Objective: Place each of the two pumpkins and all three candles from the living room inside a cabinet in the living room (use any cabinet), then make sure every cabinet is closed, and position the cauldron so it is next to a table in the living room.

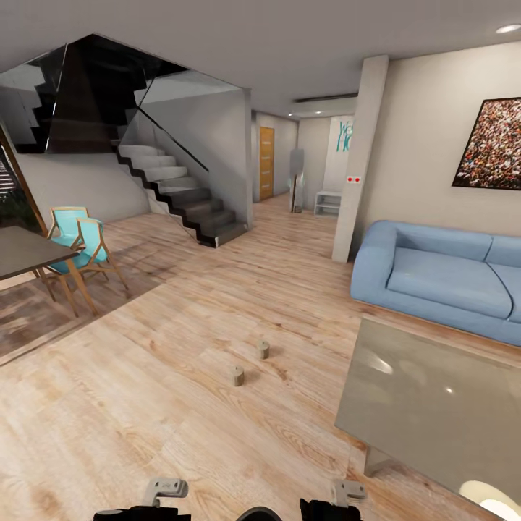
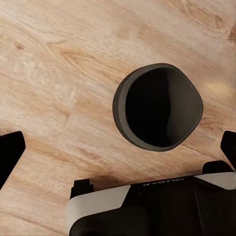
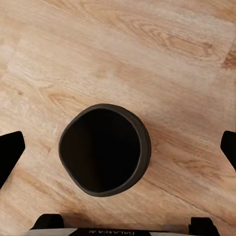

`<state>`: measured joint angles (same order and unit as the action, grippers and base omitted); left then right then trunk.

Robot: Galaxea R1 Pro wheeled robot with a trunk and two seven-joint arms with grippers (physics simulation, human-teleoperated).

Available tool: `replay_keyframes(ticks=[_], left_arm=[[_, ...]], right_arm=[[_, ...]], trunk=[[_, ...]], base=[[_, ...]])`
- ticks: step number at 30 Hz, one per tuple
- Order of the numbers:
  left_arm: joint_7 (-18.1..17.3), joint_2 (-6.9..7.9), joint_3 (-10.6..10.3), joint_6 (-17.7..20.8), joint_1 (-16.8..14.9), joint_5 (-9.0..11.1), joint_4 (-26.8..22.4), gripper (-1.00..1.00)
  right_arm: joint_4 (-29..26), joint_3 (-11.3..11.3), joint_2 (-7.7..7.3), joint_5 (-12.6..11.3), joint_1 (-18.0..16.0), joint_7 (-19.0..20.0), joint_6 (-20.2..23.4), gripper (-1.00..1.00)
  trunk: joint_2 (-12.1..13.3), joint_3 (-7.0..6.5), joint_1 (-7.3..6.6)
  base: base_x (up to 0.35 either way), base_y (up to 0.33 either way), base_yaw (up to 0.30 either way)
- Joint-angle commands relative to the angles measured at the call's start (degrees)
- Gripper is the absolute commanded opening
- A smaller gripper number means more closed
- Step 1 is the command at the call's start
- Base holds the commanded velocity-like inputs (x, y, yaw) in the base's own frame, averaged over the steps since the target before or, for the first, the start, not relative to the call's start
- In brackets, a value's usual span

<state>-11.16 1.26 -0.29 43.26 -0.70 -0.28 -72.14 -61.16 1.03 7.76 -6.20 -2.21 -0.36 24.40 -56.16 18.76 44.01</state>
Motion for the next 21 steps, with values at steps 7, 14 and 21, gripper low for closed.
replay_keyframes(ticks=[7,14,21], left_arm=[[0.0,-0.11,0.2,0.2,-0.7,0.9,0.7,1.00],[4.7,-1.53,0.2,-0.8,-4.5,2.4,7.7,1.00],[7.9,-3.46,0.2,-7.9,-11.3,2.3,23.1,1.00]], right_arm=[[0.3,1.3,0.65,-1.2,-2.7,-2.9,3.0,1.00],[3.9,5.1,1.24,-1.4,-7.5,-10.4,4.9,1.00],[17.7,5.7,1.76,-1.7,-14.1,-11.8,5.1,1.00]], trunk=[[-0.1,0.07,0.01],[-0.1,0.07,0.01],[-0.1,0.07,0.01]], base=[[0.000,0.000,0.000],[0.000,0.000,0.000],[0.000,0.000,0.000]])
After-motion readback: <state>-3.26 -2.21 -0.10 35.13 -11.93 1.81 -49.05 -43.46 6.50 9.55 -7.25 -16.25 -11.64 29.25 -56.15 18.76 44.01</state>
